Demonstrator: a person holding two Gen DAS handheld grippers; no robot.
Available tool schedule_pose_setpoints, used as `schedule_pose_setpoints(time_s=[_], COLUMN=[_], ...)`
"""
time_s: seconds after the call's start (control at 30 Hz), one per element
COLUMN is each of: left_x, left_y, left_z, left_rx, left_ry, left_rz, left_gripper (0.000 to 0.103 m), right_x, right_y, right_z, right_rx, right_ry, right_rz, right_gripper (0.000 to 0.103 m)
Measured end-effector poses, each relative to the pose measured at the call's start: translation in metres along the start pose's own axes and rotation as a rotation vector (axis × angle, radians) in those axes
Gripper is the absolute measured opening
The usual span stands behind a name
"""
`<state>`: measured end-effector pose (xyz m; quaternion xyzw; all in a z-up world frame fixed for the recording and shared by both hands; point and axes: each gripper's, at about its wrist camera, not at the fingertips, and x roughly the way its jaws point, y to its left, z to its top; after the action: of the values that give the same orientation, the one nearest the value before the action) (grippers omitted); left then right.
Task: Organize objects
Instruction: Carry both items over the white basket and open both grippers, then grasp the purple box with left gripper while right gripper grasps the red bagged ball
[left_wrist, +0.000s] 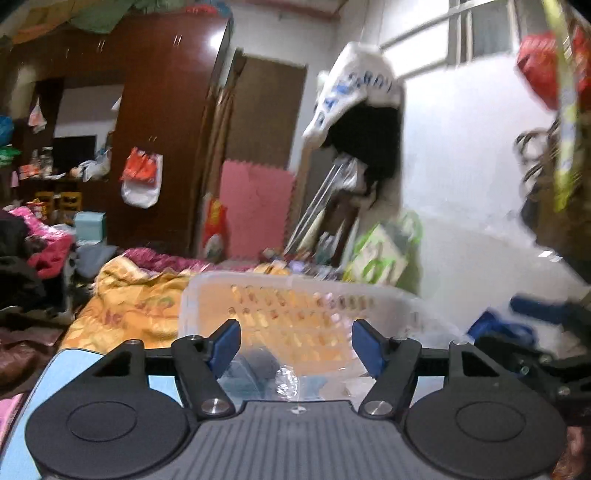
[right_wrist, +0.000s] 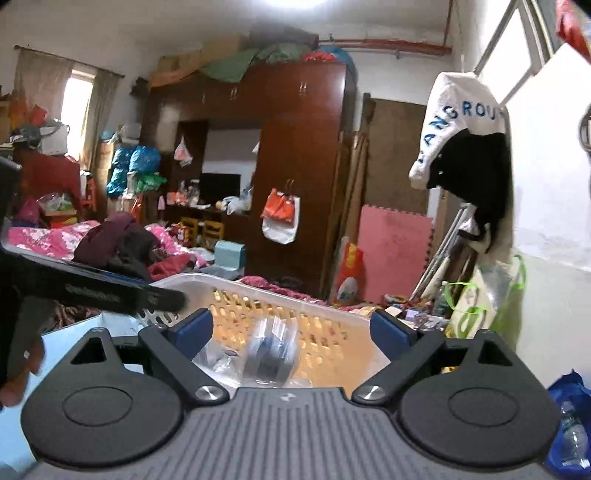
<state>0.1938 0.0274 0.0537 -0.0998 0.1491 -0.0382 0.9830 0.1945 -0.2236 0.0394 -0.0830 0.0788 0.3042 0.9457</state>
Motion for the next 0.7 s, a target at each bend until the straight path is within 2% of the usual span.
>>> schedule_pose_setpoints(time_s=[0.03,0.07,0.1,0.27,0.37,0.43,0.53,0.6,0.7], left_x=[-0.016,-0.030,-0.044,-0.096,-0.098,-0.089,-0.084,-0.079,-0.078], left_y=[0.003,0.007,0.008,0.015,0.026,0.032,0.043,0.048,0.048], left_z=[-0.006,-0.012,-0.020,-0.076,-0.097,-0.101,-0.105,-0.103,-0.104], left_rx=[-0.002,-0.001,0.003,0.048,0.031,0.016,0.019,0.010,0.037], left_ry=[-0.025,-0.039,-0.048,-0.057,-0.009,0.039,0.069,0.095,0.125], left_rz=[-0.033,-0.046,-0.045,-0.056,-0.010,0.021,0.056,0.077,0.069], left_gripper=[0.078,0.082,0.086,0.088,0.088,0.088,0.088,0.088,0.088], right_x=[-0.010,-0.023,-0.032,-0.071,-0.071,-0.065,-0.052,-0.042,-0.035], right_y=[-0.003,-0.006,-0.009,-0.014,-0.012,-0.010,-0.014,-0.014,-0.008], right_z=[-0.005,-0.015,-0.022,-0.082,-0.104,-0.110,-0.108,-0.104,-0.110], right_rx=[0.025,0.055,0.073,0.200,0.183,0.164,0.148,0.127,0.114], right_ry=[0.010,0.015,0.017,0.046,0.055,0.081,0.133,0.172,0.220], right_rz=[0.022,0.054,0.085,0.207,0.176,0.162,0.192,0.198,0.214], right_gripper=[0.098,0.103,0.103,0.103,0.103,0.103,0.086,0.081,0.071])
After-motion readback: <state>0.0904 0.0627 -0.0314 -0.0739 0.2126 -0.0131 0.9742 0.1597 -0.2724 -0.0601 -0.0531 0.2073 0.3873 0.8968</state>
